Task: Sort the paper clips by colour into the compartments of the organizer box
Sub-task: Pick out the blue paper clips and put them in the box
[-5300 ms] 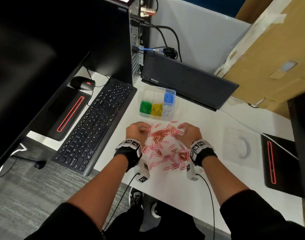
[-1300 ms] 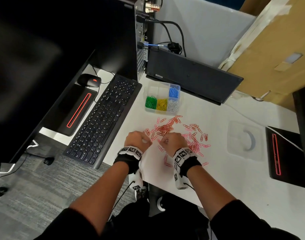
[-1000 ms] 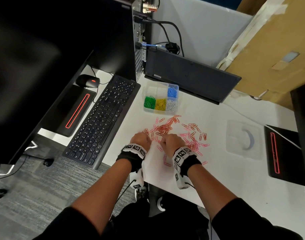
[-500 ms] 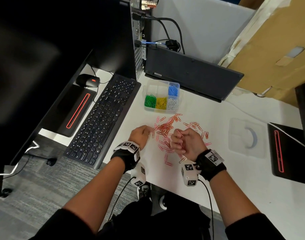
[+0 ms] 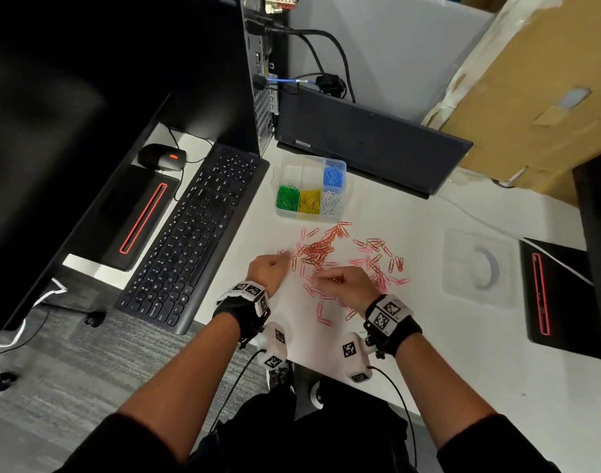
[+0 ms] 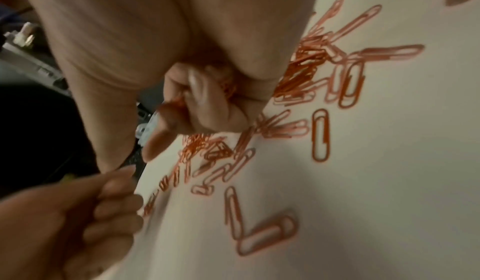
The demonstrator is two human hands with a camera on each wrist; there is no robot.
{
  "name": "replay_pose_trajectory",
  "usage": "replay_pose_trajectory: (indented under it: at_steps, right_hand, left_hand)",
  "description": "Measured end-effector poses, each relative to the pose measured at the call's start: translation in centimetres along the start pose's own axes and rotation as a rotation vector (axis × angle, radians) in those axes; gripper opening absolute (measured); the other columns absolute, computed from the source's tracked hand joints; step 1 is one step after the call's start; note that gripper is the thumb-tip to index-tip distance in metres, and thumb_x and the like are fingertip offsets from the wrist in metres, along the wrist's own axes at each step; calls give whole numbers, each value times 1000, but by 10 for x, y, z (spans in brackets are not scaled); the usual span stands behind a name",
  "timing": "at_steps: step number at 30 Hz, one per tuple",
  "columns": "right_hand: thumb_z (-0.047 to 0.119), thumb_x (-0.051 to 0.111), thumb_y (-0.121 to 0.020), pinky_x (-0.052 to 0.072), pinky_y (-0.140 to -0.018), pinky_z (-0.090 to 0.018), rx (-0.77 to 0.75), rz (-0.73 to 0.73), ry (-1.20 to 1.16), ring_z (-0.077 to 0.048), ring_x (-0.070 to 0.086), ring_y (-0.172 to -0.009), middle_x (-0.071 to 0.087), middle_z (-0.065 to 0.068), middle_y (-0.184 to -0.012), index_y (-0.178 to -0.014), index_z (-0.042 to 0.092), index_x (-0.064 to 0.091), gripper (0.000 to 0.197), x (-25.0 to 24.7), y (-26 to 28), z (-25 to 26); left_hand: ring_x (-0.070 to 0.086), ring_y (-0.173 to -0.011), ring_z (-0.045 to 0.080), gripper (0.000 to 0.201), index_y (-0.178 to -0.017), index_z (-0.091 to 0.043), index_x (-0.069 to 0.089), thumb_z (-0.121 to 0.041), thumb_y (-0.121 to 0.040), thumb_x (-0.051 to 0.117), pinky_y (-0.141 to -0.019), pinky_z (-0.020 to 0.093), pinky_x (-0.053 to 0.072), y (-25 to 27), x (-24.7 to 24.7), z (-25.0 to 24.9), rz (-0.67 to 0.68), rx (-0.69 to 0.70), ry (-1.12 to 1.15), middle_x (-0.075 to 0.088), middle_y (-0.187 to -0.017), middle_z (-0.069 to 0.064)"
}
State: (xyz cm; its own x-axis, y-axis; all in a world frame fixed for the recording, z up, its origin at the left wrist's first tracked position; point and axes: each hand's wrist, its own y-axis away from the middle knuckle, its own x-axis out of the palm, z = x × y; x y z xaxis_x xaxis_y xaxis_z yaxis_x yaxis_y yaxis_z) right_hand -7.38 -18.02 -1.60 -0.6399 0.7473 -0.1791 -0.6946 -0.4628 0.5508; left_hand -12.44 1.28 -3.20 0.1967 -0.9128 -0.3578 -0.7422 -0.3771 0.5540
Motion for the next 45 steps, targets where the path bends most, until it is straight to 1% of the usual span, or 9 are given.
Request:
replay_pose_trajectory:
  at_steps: [2,4,9,19,26,29,35,41,45]
  right_hand:
    - [38,84,-73,46,-77,-16,-62,-57,118,6,64,-84,72,15,-99,-93,26,78,24,6,-2,-4]
    - [42,87,-67,45,-87,-20,-74,-127,278,1,61,-94,68,21,-102,-96,29,77,33,12,-3,-7]
    - [37,81,-77,46,-70,-20,-185,-229,547,-6,59,-75,68,11,-83,-96,24,76,24,24,-3,-12]
    - [30,64,-92,49,-77,-26,-166,-77,901,-22,66,-92,73,-3,-99,-96,17,73,16,18,-13,0]
    - [25,63,-94,46,-55,-23,6,-57,50,-12,53,-57,64,1,-74,-89,15,70,13,-17,-1,-13]
    - [19,61,-96,42,-51,-20,156,43,-617,-12,49,-61,61,-6,-79,-96,5,64,15,-31,14,-22]
    - [14,61,-89,48,-49,-17,204,93,-951,-11,55,-61,59,-5,-78,-113,4,67,27,-30,24,-25]
    - [40,67,-88,38,-42,-18,237,21,-678,-12,47,-56,55,-3,-68,-84,10,67,31,-19,18,-18]
    - [33,75,-84,30,-42,-18,167,-41,-168,-12,36,-53,45,-1,-61,-80,6,67,28,-18,16,-27]
  left_hand:
    - [58,-78,37,37,-67,-24,65,-23,-98,45,-70,32,46,0,2,2,-4,44,-15,69,-83,13]
    - [61,-97,25,36,-86,-26,69,-10,-97,38,-77,24,42,2,3,-1,-1,61,-43,69,-108,5]
    - [63,-84,23,10,-87,-20,70,-23,-90,61,-66,20,38,8,14,-7,-79,160,-277,62,-79,-6]
    - [66,-90,26,15,-72,-23,74,-34,-82,73,-79,28,51,1,25,-21,-80,92,-532,73,-92,1]
    - [60,-99,37,26,-105,-6,59,-25,-96,45,-81,35,46,3,18,-24,-68,85,-486,66,-106,17]
    - [58,-91,35,34,-101,-3,60,-29,-101,38,-70,32,38,4,5,-15,-81,156,-449,66,-100,19]
    - [48,-59,21,30,-84,-9,45,-35,-100,44,-57,28,35,-2,-16,5,-41,142,-168,57,-67,7]
    - [50,-59,21,22,-100,-18,55,-8,-101,36,-51,26,43,12,-15,4,51,138,33,58,-73,6]
    - [60,-103,26,34,-101,-12,74,-10,-99,40,-94,31,44,28,-6,2,184,141,-14,66,-117,13]
